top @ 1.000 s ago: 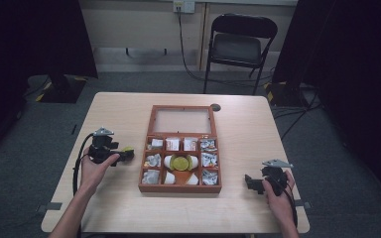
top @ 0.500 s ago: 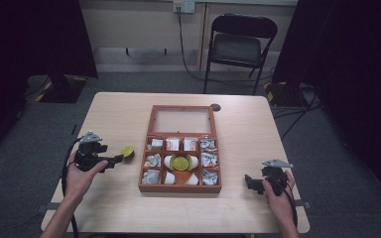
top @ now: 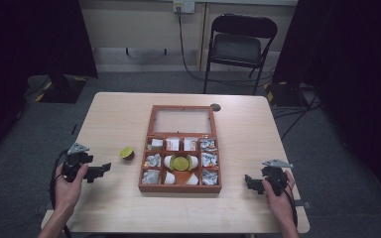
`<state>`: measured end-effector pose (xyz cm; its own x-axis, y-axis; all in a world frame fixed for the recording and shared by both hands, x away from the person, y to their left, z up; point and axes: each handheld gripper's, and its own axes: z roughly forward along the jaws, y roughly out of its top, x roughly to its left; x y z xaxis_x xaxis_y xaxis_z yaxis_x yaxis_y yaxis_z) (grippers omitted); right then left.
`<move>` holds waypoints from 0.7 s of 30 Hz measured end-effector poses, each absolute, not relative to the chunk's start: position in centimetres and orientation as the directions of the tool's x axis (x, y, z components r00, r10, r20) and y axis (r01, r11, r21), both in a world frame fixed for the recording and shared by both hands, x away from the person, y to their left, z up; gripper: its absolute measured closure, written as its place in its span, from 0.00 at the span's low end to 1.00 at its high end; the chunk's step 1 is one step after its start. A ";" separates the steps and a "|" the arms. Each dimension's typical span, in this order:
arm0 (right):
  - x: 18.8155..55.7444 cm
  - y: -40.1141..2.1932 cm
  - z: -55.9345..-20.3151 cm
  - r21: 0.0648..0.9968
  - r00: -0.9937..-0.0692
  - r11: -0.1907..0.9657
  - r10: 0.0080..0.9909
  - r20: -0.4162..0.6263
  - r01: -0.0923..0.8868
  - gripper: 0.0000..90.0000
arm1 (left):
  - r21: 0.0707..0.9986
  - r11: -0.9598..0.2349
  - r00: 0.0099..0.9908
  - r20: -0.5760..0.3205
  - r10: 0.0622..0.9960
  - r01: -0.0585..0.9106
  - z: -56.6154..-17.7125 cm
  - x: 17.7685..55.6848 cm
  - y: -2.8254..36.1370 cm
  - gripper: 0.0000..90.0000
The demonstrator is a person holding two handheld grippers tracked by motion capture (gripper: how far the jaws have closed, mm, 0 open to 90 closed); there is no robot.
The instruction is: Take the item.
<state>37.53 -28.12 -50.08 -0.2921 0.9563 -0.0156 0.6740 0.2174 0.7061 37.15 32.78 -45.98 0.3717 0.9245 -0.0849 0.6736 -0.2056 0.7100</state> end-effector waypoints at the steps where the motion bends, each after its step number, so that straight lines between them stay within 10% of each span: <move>1: 37.5 -28.1 -50.1 0.706 -0.292 0.218 0.956 -0.016 0.674 0.00 | 0.704 -0.214 0.364 -0.068 0.929 0.677 -46.3 37.0 33.1 0.22; 21: 37.5 -28.1 -50.1 0.706 -0.292 0.217 0.956 -0.016 0.674 0.00 | 0.729 -0.190 0.289 -0.012 0.957 0.657 -50.4 36.6 35.4 0.10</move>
